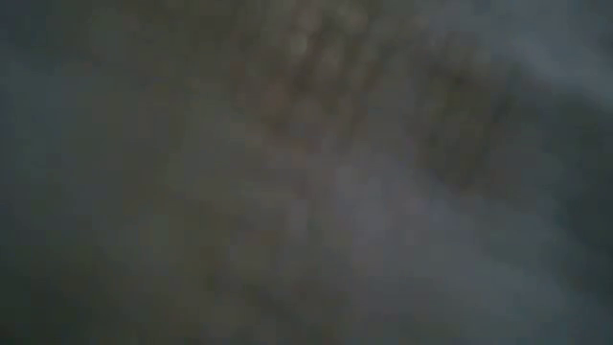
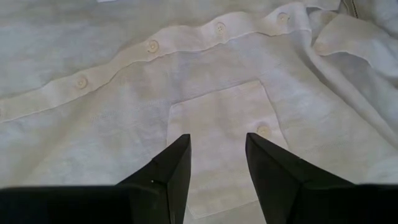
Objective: Fold laundry
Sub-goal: Fold the white polo shirt
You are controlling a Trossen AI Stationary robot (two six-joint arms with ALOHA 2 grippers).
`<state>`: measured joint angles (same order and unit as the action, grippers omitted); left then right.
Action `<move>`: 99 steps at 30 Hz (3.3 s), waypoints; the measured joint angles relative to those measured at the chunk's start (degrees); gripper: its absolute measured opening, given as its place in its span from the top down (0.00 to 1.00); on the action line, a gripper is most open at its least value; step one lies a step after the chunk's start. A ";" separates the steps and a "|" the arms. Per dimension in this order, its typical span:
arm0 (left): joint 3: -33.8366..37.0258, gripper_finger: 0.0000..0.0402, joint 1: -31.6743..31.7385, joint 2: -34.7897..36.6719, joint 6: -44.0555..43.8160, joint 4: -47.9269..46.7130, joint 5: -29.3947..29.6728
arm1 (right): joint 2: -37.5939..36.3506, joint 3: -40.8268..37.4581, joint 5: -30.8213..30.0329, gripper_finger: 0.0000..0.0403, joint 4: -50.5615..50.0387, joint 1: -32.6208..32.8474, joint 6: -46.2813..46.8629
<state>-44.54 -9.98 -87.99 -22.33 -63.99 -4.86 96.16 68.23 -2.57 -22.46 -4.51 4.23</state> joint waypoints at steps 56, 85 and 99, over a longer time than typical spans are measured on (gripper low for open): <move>-35.67 1.00 21.75 -8.48 50.52 16.19 2.52 | 8.48 0.09 2.79 0.55 21.68 -0.74 21.79; -6.93 0.63 12.60 13.94 26.47 34.51 1.44 | 8.58 0.09 3.72 0.98 21.08 -0.87 16.33; 4.35 0.64 5.49 6.56 33.54 50.52 21.41 | 8.55 0.09 3.72 0.99 20.83 -0.87 16.26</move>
<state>-40.18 -4.49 -81.43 11.21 -13.47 16.55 104.71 68.31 1.15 -1.63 -5.39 20.49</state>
